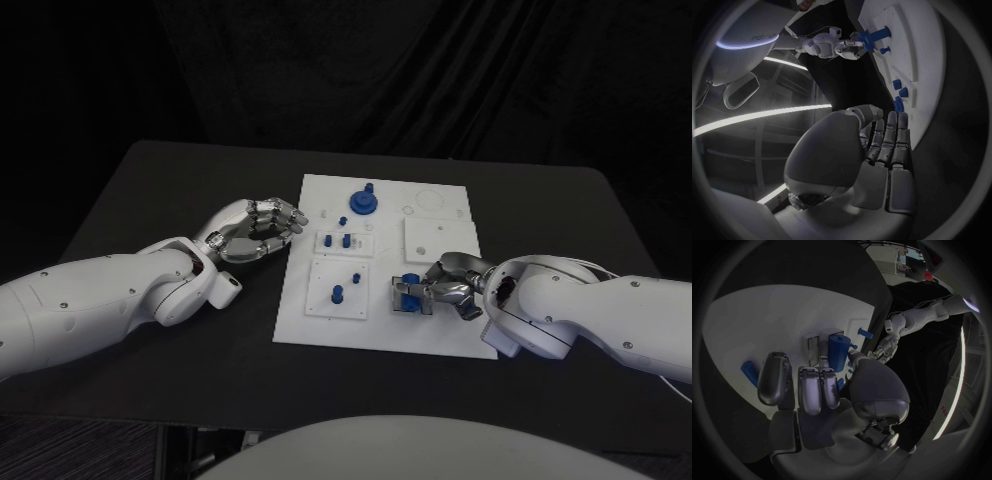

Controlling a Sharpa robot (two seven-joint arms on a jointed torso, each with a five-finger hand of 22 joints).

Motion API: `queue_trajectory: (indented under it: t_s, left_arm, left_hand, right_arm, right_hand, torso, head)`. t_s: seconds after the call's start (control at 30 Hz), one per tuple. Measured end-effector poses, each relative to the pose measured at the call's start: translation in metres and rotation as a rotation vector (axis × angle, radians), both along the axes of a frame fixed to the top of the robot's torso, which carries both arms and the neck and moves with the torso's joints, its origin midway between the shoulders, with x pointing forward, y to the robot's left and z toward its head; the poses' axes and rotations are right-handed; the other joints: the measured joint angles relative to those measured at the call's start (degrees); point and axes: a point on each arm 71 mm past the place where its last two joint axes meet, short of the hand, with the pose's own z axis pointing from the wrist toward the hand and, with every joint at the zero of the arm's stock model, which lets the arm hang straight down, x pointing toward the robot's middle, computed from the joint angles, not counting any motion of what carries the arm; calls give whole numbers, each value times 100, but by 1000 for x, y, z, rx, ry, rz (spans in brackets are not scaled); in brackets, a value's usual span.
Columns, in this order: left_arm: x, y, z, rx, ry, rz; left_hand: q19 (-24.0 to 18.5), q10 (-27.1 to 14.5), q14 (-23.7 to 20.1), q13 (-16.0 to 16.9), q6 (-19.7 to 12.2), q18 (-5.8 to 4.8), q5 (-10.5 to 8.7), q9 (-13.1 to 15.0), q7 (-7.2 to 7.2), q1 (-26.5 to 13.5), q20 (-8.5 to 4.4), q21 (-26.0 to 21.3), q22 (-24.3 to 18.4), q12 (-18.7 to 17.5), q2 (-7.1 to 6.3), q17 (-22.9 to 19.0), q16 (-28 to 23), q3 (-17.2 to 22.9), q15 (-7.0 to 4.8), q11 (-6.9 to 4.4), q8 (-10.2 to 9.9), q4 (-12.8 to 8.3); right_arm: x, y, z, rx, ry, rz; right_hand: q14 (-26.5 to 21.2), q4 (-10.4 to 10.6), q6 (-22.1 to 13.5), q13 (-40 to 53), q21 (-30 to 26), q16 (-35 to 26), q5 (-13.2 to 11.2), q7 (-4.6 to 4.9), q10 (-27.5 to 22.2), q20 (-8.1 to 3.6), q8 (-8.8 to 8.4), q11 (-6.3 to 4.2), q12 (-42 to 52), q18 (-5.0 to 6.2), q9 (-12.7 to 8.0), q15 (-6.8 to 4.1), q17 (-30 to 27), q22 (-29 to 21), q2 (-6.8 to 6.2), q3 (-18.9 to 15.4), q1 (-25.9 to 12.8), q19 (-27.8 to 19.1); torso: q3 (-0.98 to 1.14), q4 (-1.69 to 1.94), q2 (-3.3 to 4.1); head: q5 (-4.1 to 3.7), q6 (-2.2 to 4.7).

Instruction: Assemble the parts on the task board

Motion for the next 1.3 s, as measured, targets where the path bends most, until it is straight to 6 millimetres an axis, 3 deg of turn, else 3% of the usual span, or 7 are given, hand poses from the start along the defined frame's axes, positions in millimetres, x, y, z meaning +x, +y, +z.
queue_trajectory:
  t_s: [0.17,0.8,0.87,1.03,1.3]
  left_arm:
    - [0,0,0,0,1,-1]
    - [-3,3,-5,1,16,0]
    - [-4,3,-6,1,16,1]
    - [-4,5,-6,2,18,3]
    - [-5,5,-7,2,19,3]
  left_hand:
    - [0,0,0,0,0,0,0,0,0,0,0,0,0,0,0,0,0,0,0,0,0,0]
    - [0,0,0,-5,0,0,0,1,0,-22,0,21,0,0,22,0,0,0,0,0,0,0]
    - [0,0,11,-5,0,0,0,1,0,-22,0,21,0,0,22,0,0,0,11,0,0,0]
    - [0,0,21,-4,0,0,0,1,0,-22,0,21,0,0,22,0,0,0,21,0,0,0]
    - [0,0,21,-10,0,0,0,1,0,-22,0,21,0,0,22,0,0,0,21,0,0,0]
  right_arm:
    - [0,0,0,0,0,1]
    - [-6,-11,5,35,-28,-18]
    - [-6,-16,10,43,-44,-27]
    - [0,-32,28,50,-92,-52]
    - [2,-60,44,31,-121,-99]
  right_hand:
    - [16,8,-101,0,0,0,0,0,0,0,101,0,0,0,87,16,0,0,16,-227,-275,0]
    - [15,-14,-172,-1,-17,0,0,-31,0,20,284,0,0,0,211,16,0,-1,99,-469,-486,20]
    - [16,-42,-172,-1,-17,0,0,-31,0,20,356,0,0,-1,258,16,0,0,162,-497,-341,20]
    - [15,-87,-206,-1,-12,0,-1,-39,0,20,427,0,0,0,314,16,0,-1,179,-575,-24,20]
    - [15,-437,-347,-1,35,0,0,-20,0,20,495,0,0,0,352,15,0,0,238,-702,692,20]
  torso:
    - [1,0,-1]
    - [2,4,-1]
    - [3,4,-2]
    - [5,4,-2]
    - [6,-2,-5]
  head:
    - [4,0]
    - [51,0]
    - [54,0]
    - [59,0]
    - [38,0]
